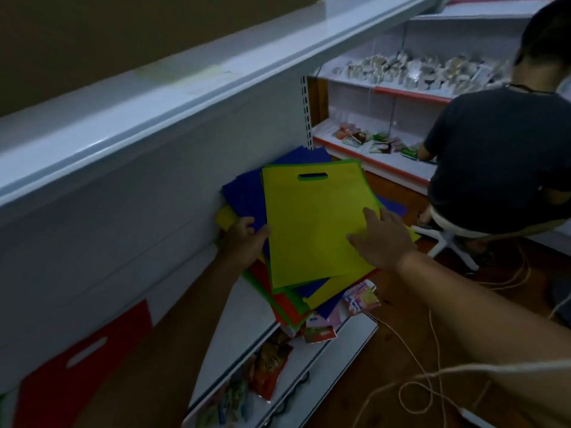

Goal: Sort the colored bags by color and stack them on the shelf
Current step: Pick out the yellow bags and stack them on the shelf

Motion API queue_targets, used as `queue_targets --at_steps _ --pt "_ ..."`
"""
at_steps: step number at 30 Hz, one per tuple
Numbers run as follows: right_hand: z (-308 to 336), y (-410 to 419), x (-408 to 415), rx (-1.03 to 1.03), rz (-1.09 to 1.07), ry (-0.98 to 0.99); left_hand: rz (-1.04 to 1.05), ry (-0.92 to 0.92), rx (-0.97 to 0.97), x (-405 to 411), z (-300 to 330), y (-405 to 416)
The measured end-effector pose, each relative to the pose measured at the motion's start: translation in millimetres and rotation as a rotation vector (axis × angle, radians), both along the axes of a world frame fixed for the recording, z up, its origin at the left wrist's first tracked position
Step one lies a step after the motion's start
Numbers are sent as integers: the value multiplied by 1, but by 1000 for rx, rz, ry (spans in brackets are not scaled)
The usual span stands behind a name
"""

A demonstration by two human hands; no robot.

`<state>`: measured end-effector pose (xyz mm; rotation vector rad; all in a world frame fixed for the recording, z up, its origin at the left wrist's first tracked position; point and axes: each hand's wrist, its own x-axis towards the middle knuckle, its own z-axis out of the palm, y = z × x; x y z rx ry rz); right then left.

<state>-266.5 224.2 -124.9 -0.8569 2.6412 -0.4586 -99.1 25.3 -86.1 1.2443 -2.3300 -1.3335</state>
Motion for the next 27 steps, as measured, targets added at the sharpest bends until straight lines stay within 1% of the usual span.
queue_targets --at_steps 3,7,12,16,19,23,25,27 --pt "-17 -7 -12 24 40 -15 62 -35 75 -14 -19 0" --pt "-25 -15 -9 -87 105 48 118 -4 127 -23 -28 -3" --pt "-19 -21 -7 -204 111 120 183 21 57 -21 -28 -16" --pt "-13 -19 -6 -288 118 50 245 75 82 -16 -26 -18" --pt "-14 -16 -5 -323 123 -55 228 120 119 -16 -18 -14" --pt "-9 -15 -3 -360 68 -125 234 258 135 -12 -14 -13" --pt "-6 -18 -1 -360 34 -139 235 368 173 -5 -7 -10" --pt "2 -23 5 -401 13 -206 266 462 229 7 1 -9"
